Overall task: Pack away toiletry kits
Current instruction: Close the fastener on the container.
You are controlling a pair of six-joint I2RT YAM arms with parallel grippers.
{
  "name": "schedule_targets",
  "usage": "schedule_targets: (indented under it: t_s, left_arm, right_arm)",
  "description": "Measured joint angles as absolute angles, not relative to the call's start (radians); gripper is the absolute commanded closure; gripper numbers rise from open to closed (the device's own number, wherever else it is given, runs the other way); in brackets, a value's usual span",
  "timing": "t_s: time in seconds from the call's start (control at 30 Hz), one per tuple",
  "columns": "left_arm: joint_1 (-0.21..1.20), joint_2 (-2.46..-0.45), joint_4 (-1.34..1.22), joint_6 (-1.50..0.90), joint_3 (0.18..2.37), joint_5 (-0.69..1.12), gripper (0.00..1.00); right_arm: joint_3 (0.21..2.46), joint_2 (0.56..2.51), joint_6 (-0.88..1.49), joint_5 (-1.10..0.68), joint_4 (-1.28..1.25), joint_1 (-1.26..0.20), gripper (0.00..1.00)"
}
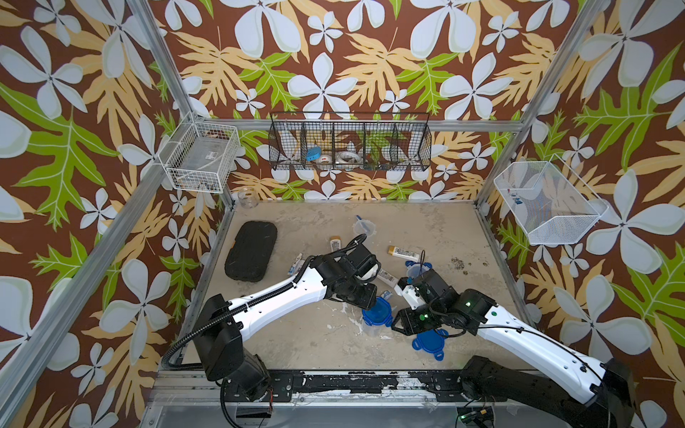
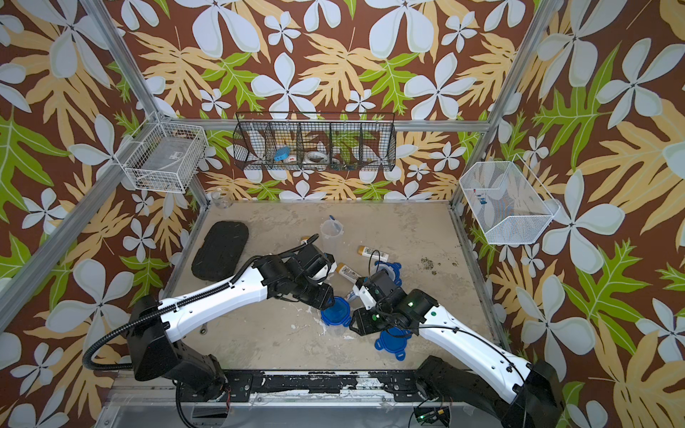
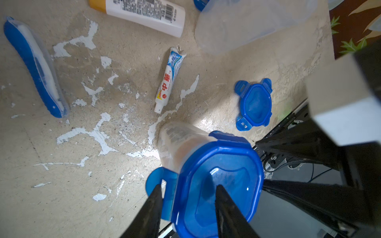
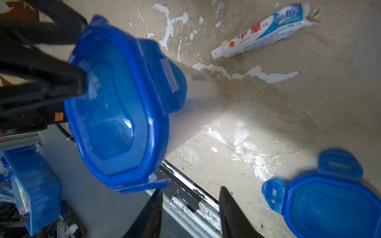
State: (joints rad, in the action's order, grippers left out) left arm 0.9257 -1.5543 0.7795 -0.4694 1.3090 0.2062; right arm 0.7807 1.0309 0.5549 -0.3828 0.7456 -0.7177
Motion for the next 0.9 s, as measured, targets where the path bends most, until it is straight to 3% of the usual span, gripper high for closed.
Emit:
schedule_targets:
  t_s: [0.9]
  left_arm:
    - [0.933,-1.405,0.591,-0.675,1.076,0.304,0.55]
  right_arm:
    - [0.756,1.105,0.577,-0.389,0.659,-0.688,0.55]
